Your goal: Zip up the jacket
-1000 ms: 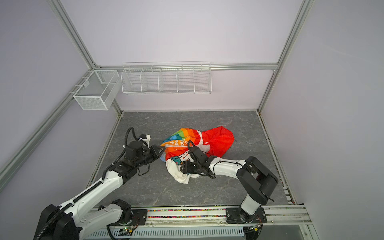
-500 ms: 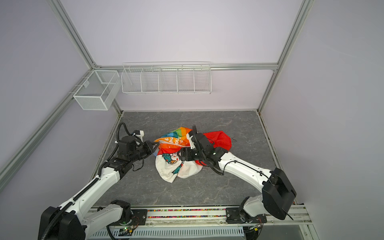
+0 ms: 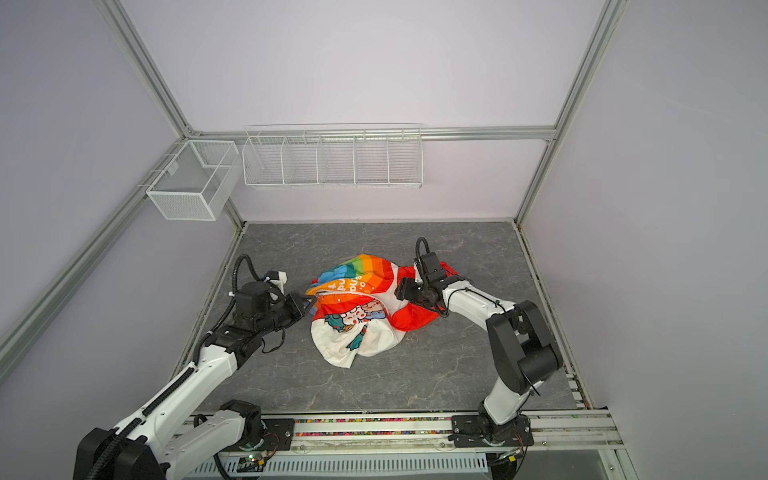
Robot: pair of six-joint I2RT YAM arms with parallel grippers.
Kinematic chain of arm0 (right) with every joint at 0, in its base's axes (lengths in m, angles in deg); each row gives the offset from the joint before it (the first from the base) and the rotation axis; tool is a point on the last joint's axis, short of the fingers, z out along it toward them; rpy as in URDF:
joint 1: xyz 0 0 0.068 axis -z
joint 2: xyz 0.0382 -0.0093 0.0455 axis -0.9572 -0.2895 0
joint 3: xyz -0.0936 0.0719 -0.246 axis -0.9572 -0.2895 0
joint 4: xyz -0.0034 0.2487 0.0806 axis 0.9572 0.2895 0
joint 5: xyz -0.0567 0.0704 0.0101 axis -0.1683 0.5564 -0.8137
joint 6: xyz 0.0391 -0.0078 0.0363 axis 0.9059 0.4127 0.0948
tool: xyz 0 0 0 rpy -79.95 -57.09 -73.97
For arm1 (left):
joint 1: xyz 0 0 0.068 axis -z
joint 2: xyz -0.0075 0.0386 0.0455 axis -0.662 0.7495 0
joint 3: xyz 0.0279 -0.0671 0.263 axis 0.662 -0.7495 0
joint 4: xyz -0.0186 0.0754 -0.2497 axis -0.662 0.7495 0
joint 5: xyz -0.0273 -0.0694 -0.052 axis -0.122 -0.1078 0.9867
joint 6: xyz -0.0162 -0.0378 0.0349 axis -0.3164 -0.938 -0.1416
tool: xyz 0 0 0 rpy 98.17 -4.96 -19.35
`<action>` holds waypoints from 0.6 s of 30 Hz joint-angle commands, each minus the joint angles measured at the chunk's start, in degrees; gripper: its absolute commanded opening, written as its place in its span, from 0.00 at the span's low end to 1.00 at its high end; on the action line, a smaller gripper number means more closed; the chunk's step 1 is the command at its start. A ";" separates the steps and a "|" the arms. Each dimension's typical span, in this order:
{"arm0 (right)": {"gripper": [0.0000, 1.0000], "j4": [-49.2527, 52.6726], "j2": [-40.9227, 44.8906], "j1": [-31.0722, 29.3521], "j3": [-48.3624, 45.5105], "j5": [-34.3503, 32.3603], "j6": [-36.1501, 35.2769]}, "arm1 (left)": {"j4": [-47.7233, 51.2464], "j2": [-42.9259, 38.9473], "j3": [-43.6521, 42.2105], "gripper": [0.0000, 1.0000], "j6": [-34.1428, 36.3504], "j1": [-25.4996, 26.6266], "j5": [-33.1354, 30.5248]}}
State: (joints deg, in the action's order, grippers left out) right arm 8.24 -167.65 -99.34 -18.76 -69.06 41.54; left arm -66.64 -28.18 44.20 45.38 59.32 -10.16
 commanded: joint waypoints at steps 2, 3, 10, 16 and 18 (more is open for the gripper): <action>0.68 -6.44 -4.75 0.62 2.91 3.30 4.35 | 1.15 -1.37 -0.16 0.00 1.30 -0.55 0.75; 0.68 -7.44 -5.70 0.70 3.26 3.38 5.02 | 1.28 -1.42 -0.25 0.00 1.31 -0.58 0.79; 0.52 -11.66 -11.94 2.55 7.69 4.60 7.17 | 2.25 -3.07 -1.39 0.00 1.67 -0.73 0.87; 0.19 -12.54 -13.77 4.72 9.78 6.43 7.42 | 4.10 -3.18 -1.09 0.00 2.71 -1.17 1.30; 0.13 -12.00 -12.59 5.37 9.88 6.42 6.44 | 5.49 -3.31 -0.37 0.00 3.68 -1.30 0.98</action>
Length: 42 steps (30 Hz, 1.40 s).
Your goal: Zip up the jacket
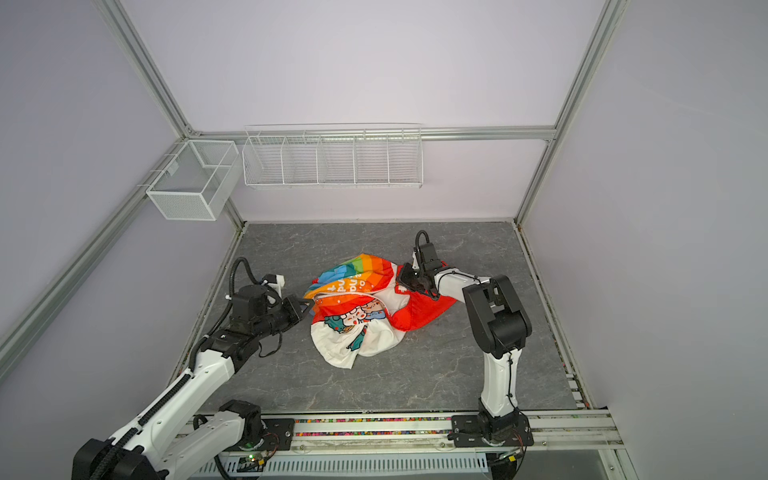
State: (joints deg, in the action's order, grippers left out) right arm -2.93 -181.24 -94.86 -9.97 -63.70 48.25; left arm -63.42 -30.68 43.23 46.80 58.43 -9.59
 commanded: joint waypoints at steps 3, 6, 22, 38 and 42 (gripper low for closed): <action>0.08 1.67 3.21 1.57 1.77 0.00 -3.37 | 4.79 -0.97 1.84 0.00 3.91 -0.69 -0.67; 0.07 4.19 4.17 1.87 2.59 -1.01 -6.51 | 6.26 -0.82 2.88 0.00 5.06 -0.96 -1.14; 0.56 7.25 12.08 1.23 -3.85 -1.18 -13.64 | 7.98 1.85 5.93 0.00 7.26 -1.33 -1.01; 0.61 4.93 20.44 -13.44 -18.20 -1.82 -10.50 | 9.53 1.35 6.38 0.00 6.99 -1.37 -0.80; 0.61 4.21 20.63 -13.83 -20.66 -2.75 -9.84 | 9.82 1.41 6.47 0.00 7.08 -1.36 -0.72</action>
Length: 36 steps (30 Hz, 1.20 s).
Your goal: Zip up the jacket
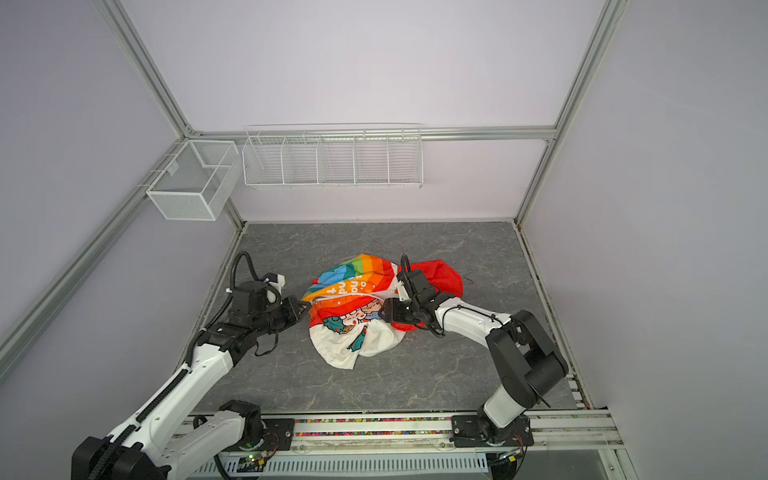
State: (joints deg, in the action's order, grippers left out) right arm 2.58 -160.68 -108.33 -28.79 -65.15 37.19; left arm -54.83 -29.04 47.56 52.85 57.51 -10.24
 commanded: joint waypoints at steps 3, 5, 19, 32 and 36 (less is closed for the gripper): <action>0.60 -1.90 -1.27 -0.45 -2.05 -0.99 1.23 | 1.13 -0.16 2.07 0.00 0.90 -0.46 -0.08; 0.58 -2.77 -2.47 -0.49 -2.04 -0.32 1.46 | 0.96 -0.18 2.03 0.00 0.83 -0.54 -0.08; 0.21 3.78 1.03 0.35 2.37 -3.44 -1.34 | 1.26 -1.08 2.23 0.00 1.02 -0.76 -0.49; 0.14 22.46 9.04 3.93 10.25 -9.09 -14.00 | 1.91 -1.28 1.96 0.00 1.90 -2.33 -1.05; 0.16 25.43 5.66 5.36 13.05 -7.40 -16.79 | 2.01 -1.44 2.05 0.00 2.06 -2.52 -0.52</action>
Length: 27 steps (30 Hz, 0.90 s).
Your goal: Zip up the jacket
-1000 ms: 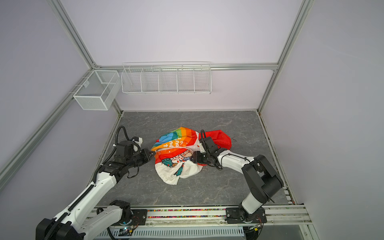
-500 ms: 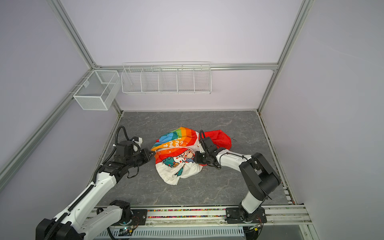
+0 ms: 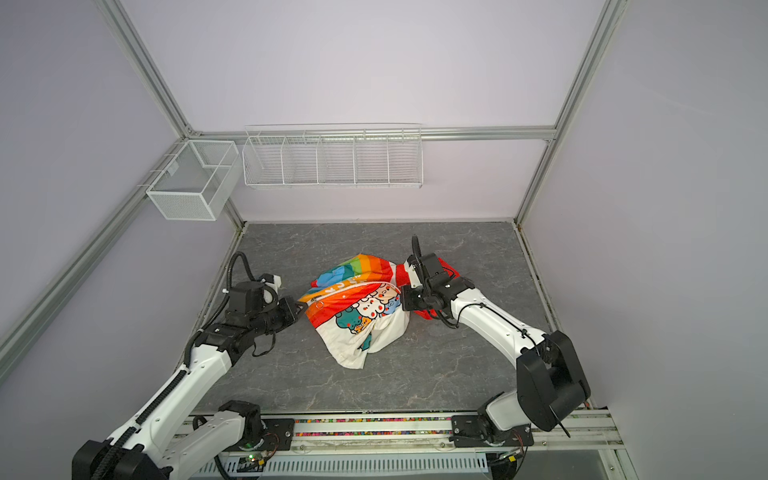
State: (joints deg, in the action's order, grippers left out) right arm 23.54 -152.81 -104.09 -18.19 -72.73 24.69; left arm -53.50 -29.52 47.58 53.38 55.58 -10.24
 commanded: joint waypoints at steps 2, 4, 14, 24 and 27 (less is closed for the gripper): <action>0.16 5.07 -4.87 2.13 3.25 2.40 -4.90 | 0.89 -1.12 2.12 0.00 1.61 -0.73 -0.44; 0.20 3.47 -6.58 3.27 2.87 5.28 -4.66 | 0.94 -1.32 2.05 0.00 1.70 -0.86 -0.26; 0.59 -1.41 -5.12 3.77 -1.72 8.00 -2.91 | 0.83 -1.49 1.85 0.00 1.58 -1.12 0.20; 0.58 -9.37 -1.08 3.89 -15.77 6.63 8.94 | 0.50 -1.74 1.50 0.00 1.01 -1.21 0.54; 0.58 -11.87 -2.70 3.81 -16.36 7.41 10.16 | 0.59 -1.44 1.59 0.00 1.11 -1.21 0.82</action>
State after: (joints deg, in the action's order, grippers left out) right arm 16.64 -154.49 -100.26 -34.08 -65.93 31.73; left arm -53.30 -30.33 47.58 53.73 54.84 -10.00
